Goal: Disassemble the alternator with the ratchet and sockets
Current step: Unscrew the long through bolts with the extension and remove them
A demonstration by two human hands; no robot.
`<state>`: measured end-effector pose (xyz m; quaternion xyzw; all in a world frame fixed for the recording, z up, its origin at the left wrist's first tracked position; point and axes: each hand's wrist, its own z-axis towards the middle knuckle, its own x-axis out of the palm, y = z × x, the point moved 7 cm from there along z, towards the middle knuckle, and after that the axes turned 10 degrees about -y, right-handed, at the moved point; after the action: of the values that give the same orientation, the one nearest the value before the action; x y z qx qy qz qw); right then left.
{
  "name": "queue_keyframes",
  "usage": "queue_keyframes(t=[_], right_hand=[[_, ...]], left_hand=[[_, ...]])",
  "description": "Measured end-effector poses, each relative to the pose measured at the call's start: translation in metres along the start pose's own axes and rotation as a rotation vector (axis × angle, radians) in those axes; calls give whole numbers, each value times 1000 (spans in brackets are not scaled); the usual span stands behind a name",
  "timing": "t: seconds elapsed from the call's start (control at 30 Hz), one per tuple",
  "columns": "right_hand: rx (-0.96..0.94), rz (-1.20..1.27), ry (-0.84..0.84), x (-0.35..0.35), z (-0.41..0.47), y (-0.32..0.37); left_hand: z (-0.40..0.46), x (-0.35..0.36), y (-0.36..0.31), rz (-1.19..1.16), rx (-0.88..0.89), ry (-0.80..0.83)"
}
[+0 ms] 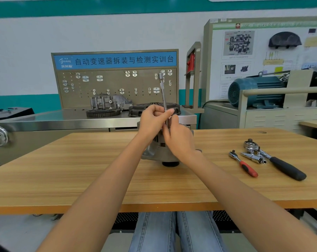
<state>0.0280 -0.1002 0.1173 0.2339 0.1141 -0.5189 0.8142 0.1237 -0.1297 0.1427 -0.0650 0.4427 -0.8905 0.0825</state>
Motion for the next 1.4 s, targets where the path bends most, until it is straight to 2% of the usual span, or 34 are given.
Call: queue_keyframes(t=[0.17, 0.33, 0.47, 0.67, 0.83, 0.93, 1.0, 1.17, 1.3, 1.4], right_hand=[[-61, -61, -26, -1, 1, 3], [-57, -23, -28, 0, 1, 1], [-4, 89, 30, 3, 3, -4], [189, 455, 160, 5, 21, -14], [194, 487, 210, 2, 27, -14], [251, 520, 209, 0, 30, -17], [327, 595, 197, -3, 33, -22], [374, 615, 151, -10, 36, -35], [410, 661, 133, -8, 37, -41], [375, 616, 228, 1, 31, -40]], left_hand=[[-3, 1, -4, -5, 32, 77], [-4, -1, -2, -22, 32, 72], [0, 1, -3, 29, 17, 56], [6, 5, -2, 91, -22, 37], [4, 1, -6, 105, -7, 162], [2, -10, -4, 90, 34, 130], [-2, -12, -6, 171, 113, 125], [-18, 2, -13, 587, 425, 240], [-19, 0, -13, 599, 387, 281], [-18, 0, -12, 628, 368, 353]])
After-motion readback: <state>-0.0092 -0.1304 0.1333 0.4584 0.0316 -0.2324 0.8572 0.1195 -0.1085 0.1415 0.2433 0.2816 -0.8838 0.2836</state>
